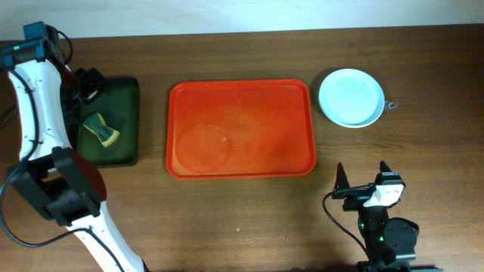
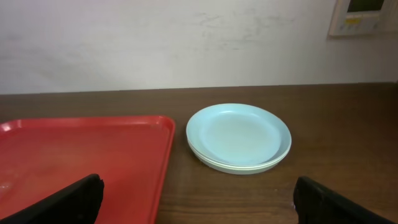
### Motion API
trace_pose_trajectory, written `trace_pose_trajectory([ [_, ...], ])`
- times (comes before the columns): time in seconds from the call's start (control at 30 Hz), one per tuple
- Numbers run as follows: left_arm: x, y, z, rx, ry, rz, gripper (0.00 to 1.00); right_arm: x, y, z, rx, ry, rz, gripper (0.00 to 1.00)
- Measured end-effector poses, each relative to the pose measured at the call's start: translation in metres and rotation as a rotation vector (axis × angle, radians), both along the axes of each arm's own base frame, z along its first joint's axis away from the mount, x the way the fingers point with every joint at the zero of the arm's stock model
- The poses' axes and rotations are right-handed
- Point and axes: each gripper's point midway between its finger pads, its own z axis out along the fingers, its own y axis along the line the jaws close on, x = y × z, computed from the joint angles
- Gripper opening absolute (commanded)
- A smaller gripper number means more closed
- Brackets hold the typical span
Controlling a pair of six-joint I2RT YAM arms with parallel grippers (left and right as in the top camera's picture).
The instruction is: Clean dirty plates on tray and stack at the side
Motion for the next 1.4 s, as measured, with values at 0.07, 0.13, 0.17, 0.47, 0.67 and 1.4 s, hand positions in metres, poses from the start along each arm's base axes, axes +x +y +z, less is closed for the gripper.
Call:
trace_pose_trajectory([
  [0.07, 0.0, 0.0, 0.0, 0.0, 0.0, 0.0, 0.99, 0.0, 0.0, 0.0, -0.029, 0.0, 0.002, 0.98],
  [0.13, 0.0, 0.0, 0.0, 0.0, 0.0, 0.0, 0.99, 0.0, 0.0, 0.0, -0.053, -0.001, 0.004, 0.98],
  [0.17, 0.0, 0.0, 0.0, 0.0, 0.0, 0.0, 1.0, 0.0, 0.0, 0.0, -0.059, -0.001, 0.005, 0.98],
  [0.47, 0.0, 0.0, 0.0, 0.0, 0.0, 0.0, 0.99, 0.0, 0.0, 0.0, -0.074, -0.001, 0.006, 0.98],
  [0.67, 0.0, 0.0, 0.0, 0.0, 0.0, 0.0, 0.99, 0.0, 0.0, 0.0, -0.075, -0.001, 0.006, 0.99],
  [1.4, 0.01, -0.165, 0.119, 0.338, -0.437, -0.848, 0.99, 0.0, 0.0, 0.0, -0.075, -0.002, 0.005, 0.98],
])
